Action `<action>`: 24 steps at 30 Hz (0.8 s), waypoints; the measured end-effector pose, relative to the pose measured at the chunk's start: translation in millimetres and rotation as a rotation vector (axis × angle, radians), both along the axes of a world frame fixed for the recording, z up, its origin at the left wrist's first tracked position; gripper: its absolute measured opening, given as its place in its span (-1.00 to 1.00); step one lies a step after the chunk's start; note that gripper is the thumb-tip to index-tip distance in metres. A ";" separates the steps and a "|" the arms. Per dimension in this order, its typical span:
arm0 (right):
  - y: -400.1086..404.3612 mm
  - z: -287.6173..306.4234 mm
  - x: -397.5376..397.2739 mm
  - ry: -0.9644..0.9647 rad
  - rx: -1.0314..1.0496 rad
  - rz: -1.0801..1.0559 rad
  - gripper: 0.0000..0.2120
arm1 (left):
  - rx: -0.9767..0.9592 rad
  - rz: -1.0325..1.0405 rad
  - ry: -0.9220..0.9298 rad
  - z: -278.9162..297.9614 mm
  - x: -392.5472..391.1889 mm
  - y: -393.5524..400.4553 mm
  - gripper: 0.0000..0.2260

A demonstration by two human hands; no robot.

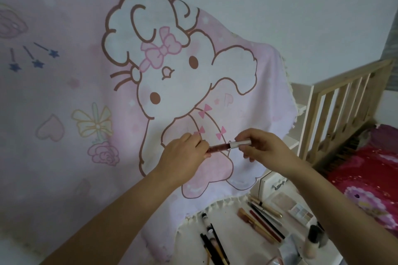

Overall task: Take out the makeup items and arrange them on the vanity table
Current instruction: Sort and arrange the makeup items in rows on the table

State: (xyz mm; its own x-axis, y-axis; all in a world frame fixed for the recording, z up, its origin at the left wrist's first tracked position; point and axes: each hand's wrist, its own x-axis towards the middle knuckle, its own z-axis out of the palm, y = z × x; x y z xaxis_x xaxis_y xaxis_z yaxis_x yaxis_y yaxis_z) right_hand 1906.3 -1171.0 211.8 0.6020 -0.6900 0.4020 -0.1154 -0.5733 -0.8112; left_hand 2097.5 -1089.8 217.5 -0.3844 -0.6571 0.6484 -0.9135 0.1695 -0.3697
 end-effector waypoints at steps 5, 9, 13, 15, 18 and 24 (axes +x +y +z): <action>-4.4 2.2 3.1 0.066 0.081 -0.022 -0.88 | 0.016 0.018 -0.013 0.3 -0.5 -0.5 -0.73; -11.2 -2.3 1.9 0.096 -0.014 -0.017 -0.79 | 0.054 0.037 -0.026 -4.2 2.1 -1.4 -0.73; -17.4 -1.0 4.6 0.049 0.048 0.095 -0.69 | 0.058 0.054 -0.034 -1.7 8.9 -4.5 -0.73; -19.6 -1.0 9.3 0.060 0.066 0.089 -0.79 | 0.046 0.057 -0.044 -0.4 11.6 -6.4 -0.73; -23.5 -3.0 11.3 0.057 -0.007 0.042 -0.81 | 0.064 0.035 -0.034 -2.4 13.1 -10.8 -0.73; -34.7 -40.2 1.1 0.020 0.140 0.001 -0.60 | 0.345 0.089 0.173 -51.2 4.6 -26.2 -0.81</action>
